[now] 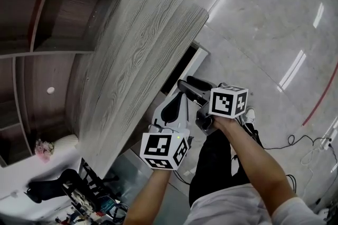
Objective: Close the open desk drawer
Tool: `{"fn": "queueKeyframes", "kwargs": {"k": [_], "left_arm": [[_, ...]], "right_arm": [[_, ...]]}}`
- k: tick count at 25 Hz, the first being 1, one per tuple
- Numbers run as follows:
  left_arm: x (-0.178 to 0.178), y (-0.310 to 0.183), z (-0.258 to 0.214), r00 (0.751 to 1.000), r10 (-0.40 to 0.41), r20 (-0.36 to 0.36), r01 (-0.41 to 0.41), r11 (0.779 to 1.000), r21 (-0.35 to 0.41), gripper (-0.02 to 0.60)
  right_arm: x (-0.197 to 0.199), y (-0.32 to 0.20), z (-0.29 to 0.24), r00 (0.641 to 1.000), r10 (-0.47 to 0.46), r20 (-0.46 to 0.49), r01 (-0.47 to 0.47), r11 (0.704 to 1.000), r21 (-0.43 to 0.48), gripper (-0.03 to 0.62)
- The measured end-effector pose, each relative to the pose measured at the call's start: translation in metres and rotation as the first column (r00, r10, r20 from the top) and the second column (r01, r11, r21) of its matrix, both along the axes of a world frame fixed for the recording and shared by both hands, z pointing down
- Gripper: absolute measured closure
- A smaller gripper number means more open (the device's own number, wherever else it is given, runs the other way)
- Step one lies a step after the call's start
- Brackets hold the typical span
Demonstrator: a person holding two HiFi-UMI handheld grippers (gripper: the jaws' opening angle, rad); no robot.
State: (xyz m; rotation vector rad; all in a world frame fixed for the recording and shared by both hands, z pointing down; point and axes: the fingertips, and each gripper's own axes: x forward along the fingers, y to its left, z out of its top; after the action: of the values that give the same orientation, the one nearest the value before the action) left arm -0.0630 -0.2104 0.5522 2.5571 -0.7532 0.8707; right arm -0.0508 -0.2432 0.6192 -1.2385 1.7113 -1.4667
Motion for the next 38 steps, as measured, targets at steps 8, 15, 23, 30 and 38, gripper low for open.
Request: {"fn": "queueKeyframes", "kwargs": {"k": [8, 15, 23, 30, 38], "left_arm": [[-0.007, -0.006, -0.003, 1.000, 0.025, 0.008, -0.025, 1.000, 0.002, 0.578], [-0.018, -0.012, -0.004, 1.000, 0.019, 0.008, -0.019, 1.000, 0.000, 0.578], [-0.026, -0.014, -0.005, 1.000, 0.008, 0.011, -0.008, 1.000, 0.000, 0.578], [-0.033, -0.012, -0.006, 1.000, 0.001, 0.017, -0.001, 1.000, 0.001, 0.578], [-0.029, 0.000, -0.018, 0.999, -0.045, -0.007, 0.045, 0.999, 0.003, 0.578]], "right_arm": [[-0.006, -0.024, 0.001, 1.000, 0.002, 0.007, -0.002, 1.000, 0.015, 0.408], [-0.007, -0.042, 0.001, 1.000, 0.006, 0.005, -0.006, 0.999, 0.032, 0.408], [-0.010, -0.053, 0.001, 1.000, 0.006, 0.003, -0.006, 0.999, 0.037, 0.407], [-0.010, -0.054, 0.000, 1.000, 0.014, -0.008, -0.014, 0.999, 0.047, 0.404], [-0.002, -0.020, -0.014, 0.998, -0.012, -0.064, 0.013, 1.000, 0.025, 0.499]]}}
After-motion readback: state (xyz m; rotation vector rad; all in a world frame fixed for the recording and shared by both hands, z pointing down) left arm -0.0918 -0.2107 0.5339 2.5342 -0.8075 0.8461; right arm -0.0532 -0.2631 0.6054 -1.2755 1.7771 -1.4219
